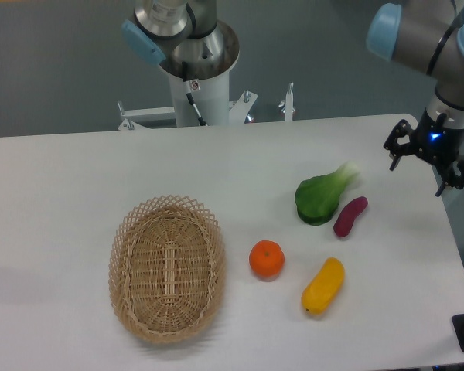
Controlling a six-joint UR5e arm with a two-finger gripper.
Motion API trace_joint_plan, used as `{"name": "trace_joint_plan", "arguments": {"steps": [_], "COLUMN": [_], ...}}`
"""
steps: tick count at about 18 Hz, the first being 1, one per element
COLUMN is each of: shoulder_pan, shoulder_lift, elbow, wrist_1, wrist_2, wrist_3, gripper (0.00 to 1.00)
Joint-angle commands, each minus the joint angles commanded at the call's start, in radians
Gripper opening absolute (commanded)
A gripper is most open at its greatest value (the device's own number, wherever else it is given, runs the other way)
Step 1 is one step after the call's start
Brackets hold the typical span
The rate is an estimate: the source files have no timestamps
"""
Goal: Pick up the sweet potato from the table
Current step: 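Move the open gripper over the purple sweet potato and lower it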
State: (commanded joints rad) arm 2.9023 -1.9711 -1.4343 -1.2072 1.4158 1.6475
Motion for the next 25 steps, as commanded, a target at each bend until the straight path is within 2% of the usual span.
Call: {"name": "trace_joint_plan", "arguments": {"steps": [5,9,13,17,21,23,25], "shoulder_pan": [-0.003,-0.003,-0.011,-0.017,-0.044,-0.063,-0.09], "shoulder_lift": [0.0,0.0,-0.005,-0.015,-0.047,-0.069,-0.077], "elbow": [-0.014,-0.067,-0.144,-0.245,-0.258,-0.262,-0.273], "wrist_1": [0.0,0.057,0.15,0.29,0.33,0.373,0.383], "wrist_2": [0.017,0.018,0.018,0.02,0.02,0.021,0.031], "wrist_3": [-0.005,-0.006,-0.052,-0.087,-0.147,-0.156,-0.158], "gripper": [1.0,1.0,1.0,1.0,1.0,1.0,1.0]}}
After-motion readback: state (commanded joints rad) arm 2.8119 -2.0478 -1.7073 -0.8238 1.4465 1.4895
